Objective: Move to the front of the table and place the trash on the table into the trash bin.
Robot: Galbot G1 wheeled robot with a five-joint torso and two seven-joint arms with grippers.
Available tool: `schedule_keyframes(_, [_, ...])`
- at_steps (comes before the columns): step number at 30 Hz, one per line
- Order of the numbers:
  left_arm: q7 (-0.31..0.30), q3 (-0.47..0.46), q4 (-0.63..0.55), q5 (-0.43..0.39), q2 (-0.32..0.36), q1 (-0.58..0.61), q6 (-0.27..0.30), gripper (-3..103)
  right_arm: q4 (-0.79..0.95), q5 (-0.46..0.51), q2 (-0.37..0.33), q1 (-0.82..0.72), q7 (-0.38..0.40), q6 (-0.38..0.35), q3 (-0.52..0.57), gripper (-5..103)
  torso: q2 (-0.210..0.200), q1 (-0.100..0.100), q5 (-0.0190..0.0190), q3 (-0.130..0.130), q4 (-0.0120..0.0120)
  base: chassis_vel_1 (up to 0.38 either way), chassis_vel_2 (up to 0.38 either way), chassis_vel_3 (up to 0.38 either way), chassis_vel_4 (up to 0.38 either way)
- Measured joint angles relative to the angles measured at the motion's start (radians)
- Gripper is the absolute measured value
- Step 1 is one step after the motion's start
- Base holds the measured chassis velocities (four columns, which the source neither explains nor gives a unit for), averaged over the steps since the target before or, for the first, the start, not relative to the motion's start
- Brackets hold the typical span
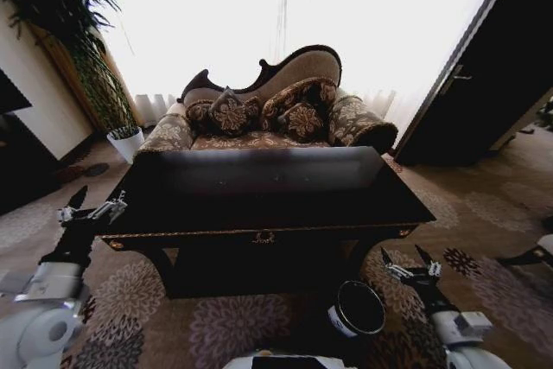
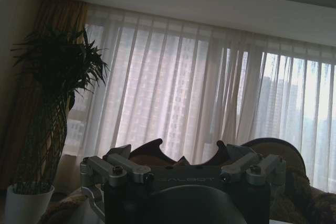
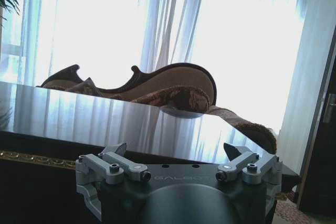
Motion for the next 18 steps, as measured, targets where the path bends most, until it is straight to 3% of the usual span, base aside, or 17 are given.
schedule_keyframes(11, [-0.011, -0.004, -0.020, -0.007, -0.009, 0.017, 0.004, 100, 0.180, 0.155, -0.031, 0.029, 0.082, -0.074, -0.010, 100, 0.000, 0.000, 0.0000, 0.000, 0.0001, 0.000, 0.000, 0.000, 0.000])
schedule_keyframes(18, [-0.016, -0.003, -0.025, -0.016, 0.003, 0.037, 0.004, 100, 0.189, 0.235, -0.113, 0.111, 0.128, -0.076, -0.101, 100, 0.000, 0.000, -0.0002, 0.000, 0.0002, 0.000, 0.000, 0.000, 0.000])
